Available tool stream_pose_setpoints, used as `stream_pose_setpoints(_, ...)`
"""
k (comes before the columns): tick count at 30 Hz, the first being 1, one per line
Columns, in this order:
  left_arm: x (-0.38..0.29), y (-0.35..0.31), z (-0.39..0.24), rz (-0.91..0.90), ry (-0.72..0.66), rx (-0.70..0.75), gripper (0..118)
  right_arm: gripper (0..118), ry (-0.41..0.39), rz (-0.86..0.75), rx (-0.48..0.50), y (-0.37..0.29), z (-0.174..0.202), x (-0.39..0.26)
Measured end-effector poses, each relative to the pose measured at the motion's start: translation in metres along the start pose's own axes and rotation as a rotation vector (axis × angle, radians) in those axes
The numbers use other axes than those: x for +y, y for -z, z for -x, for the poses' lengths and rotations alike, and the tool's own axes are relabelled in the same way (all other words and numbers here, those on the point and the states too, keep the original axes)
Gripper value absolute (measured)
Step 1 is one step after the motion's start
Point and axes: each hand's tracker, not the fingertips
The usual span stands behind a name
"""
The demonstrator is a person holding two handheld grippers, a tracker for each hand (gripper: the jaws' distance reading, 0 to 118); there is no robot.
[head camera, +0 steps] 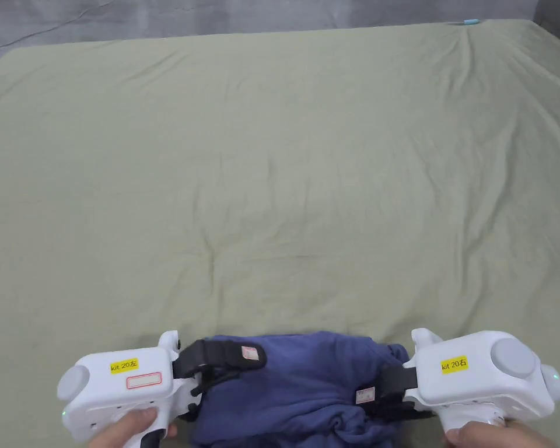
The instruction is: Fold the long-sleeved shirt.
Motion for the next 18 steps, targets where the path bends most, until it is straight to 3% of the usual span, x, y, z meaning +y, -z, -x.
stream_pose_setpoints(1, 0.001, 0.003, 0.003, 0.014, -0.019, 0.050, 32, 0, 0.000, 0.000, 0.000, -0.001, 0.000, 0.000)
stream_pose_setpoints(2, 0.000, 0.004, 0.012, 0.025, -0.089, 0.071, 5, 0, -0.002, -0.001, 0.000, -0.002, 0.002, -0.002)
stream_pose_setpoints(4, -0.001, -0.009, 0.007, -0.001, -0.060, 0.038, 5, 0, -0.010, -0.009, -0.004, -0.003, 0.005, -0.002)
stream_pose_setpoints(7, -0.005, -0.027, -0.018, -0.025, 0.115, 0.181, 5, 0, -0.084, -0.058, -0.088, -0.014, 0.031, -0.014)
stream_pose_setpoints(9, -0.010, -0.045, -0.038, -0.013, 0.154, 0.268, 5, 0, -0.133, -0.105, -0.102, -0.020, 0.056, -0.023)
stream_pose_setpoints(15, -0.005, -0.135, -0.084, -0.066, 0.268, 0.479, 5, 0, -0.248, -0.181, -0.150, 0.016, 0.167, -0.050)
stream_pose_setpoints(18, 0.006, -0.197, -0.095, -0.135, 0.284, 0.627, 5, 0, -0.313, -0.141, -0.069, 0.047, 0.221, -0.067)
